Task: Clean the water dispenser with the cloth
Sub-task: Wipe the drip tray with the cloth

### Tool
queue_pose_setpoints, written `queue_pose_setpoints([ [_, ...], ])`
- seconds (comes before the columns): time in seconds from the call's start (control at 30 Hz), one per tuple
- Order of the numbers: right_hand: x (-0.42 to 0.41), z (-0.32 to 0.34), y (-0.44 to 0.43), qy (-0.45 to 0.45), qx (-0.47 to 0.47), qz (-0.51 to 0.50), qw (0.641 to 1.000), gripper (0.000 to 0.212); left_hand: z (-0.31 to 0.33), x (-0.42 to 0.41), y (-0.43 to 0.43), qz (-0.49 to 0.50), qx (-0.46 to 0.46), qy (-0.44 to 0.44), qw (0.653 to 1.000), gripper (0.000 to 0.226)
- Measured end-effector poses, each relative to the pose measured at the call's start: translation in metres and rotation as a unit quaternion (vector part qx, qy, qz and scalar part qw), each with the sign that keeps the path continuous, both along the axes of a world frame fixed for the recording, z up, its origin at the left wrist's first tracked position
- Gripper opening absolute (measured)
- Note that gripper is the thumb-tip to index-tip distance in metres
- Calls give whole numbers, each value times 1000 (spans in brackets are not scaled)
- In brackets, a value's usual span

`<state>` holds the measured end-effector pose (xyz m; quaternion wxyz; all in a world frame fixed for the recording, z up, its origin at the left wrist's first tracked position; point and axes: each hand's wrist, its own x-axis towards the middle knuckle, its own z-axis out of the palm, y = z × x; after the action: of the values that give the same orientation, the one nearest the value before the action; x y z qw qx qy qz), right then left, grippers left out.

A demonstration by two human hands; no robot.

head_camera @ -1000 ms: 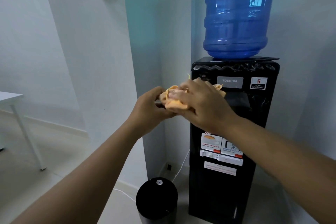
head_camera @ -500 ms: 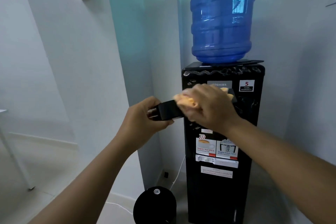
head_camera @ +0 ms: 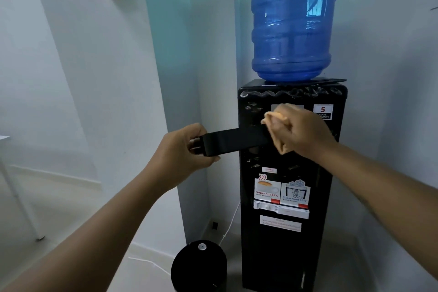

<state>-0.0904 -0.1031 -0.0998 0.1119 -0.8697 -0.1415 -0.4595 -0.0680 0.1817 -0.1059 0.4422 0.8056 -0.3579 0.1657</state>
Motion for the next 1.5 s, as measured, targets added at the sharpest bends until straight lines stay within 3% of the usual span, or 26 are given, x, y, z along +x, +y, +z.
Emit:
queue_pose_setpoints([
  [0.07, 6, -1, 0, 15, 80, -21, 996, 35, 0, 2, -1, 0, -4, 20, 1000, 33],
  [0.13, 8, 2, 18, -20, 99, -46, 994, 33, -1, 5, -6, -6, -14, 46, 999, 32],
  [0.27, -2, 11, 75, -72, -55, 10, 996, 37, -2, 4, -17, -23, -39, 59, 997, 31],
  [0.33, -6, 12, 71, -25, -97, 56, 993, 40, 2, 5, -12, -15, -12, 49, 999, 30],
  [0.43, -3, 2, 17, 76, -9, 31, 997, 43, 3, 6, 10, 0, 13, 60, 998, 34],
  [0.53, -4, -10, 0, 72, 73, -22, 995, 31, -1, 3, 13, -4, 11, 87, 996, 29],
  [0.67, -5, 1, 72, -30, -2, -8, 1000, 40, -2, -2, -18, -34, -26, 91, 995, 30],
  [0.8, -6, 10, 64, -2, -102, 38, 994, 42, -1, -2, -9, -17, -23, 84, 996, 29],
  [0.93, -4, -2, 14, -11, -9, -33, 999, 40, -1, -1, 18, -7, -27, 106, 994, 28],
  [1.03, 4, 2, 37, 1, 36, -56, 998, 33, -2, -3, 7, -4, -33, 108, 994, 28],
  [1.17, -4, 16, 82, -42, -65, 37, 996, 37, 0, -5, -7, -7, -46, 87, 995, 29],
  [1.27, -2, 13, 42, -32, -111, 48, 992, 41, 2, -5, 10, -2, -43, 81, 996, 29],
  [1.4, 7, 2, -24, 6, 79, -122, 989, 37, -2, 1, 30, 21, -7, 86, 996, 29],
  [1.5, 5, 16, -8, -61, 196, -97, 974, 35, -9, 8, 26, 33, -16, 100, 994, 27],
])
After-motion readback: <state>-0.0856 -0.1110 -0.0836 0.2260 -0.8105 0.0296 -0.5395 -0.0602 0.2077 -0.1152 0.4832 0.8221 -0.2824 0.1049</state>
